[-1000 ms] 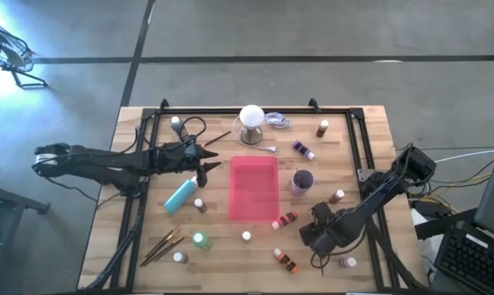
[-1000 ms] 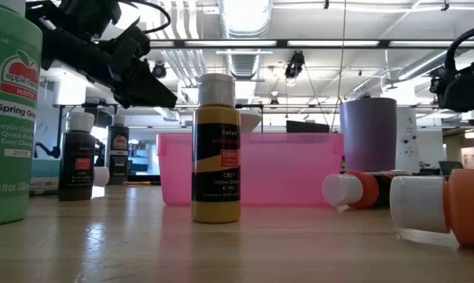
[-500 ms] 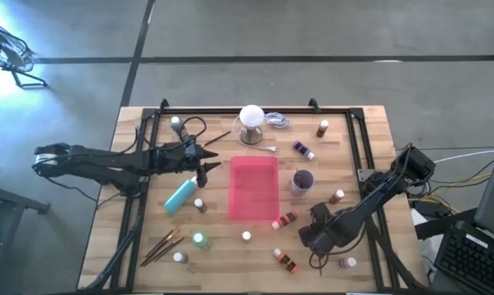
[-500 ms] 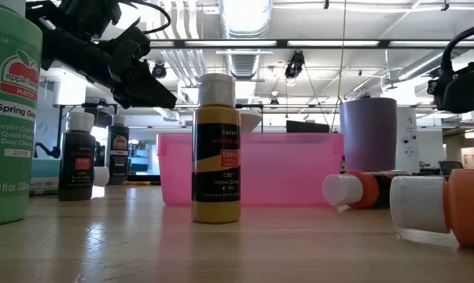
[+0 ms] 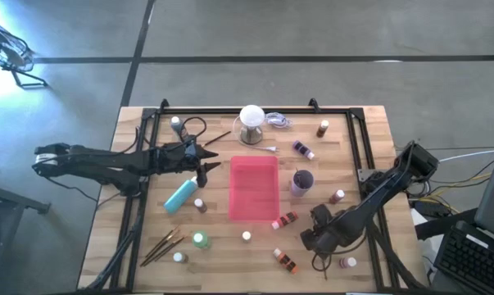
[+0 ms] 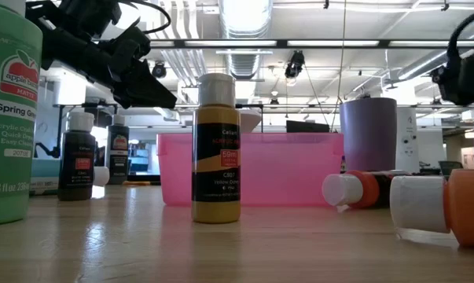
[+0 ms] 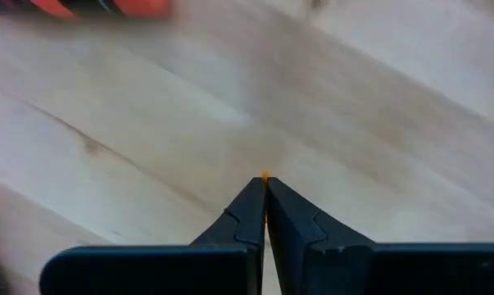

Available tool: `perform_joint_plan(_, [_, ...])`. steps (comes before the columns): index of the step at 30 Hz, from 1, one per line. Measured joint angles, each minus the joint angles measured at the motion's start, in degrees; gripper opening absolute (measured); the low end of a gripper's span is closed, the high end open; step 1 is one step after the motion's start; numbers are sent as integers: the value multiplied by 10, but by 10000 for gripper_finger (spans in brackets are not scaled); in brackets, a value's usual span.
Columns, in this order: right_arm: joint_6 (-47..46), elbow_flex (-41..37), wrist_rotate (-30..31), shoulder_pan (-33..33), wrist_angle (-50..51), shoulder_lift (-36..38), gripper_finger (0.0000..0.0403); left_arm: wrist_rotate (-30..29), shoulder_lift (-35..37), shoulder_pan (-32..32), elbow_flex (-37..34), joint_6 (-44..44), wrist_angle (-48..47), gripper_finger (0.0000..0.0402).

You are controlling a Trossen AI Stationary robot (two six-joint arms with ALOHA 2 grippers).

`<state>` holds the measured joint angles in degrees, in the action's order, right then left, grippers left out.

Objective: Pick & Place Paint Supplies
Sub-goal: Put the orange paintbrush into the purple cup

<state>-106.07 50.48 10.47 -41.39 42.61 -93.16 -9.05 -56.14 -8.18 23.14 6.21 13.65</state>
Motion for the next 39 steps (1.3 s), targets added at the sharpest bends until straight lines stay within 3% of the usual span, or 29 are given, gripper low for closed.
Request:
perform_joint_plan(12, [101,34,142,2,0,96,8,0,0,0,0,0,0,165])
perform_joint_plan(17, [144,48,175,5,3,134,8,0,0,0,0,0,0,165])
perform_joint_plan(29, [310,63,303,41,3,192,8,0,0,0,0,0,0,165])
perform_joint_plan(39, [429,62,325,89,2,209,8,0,0,0,0,0,0,165])
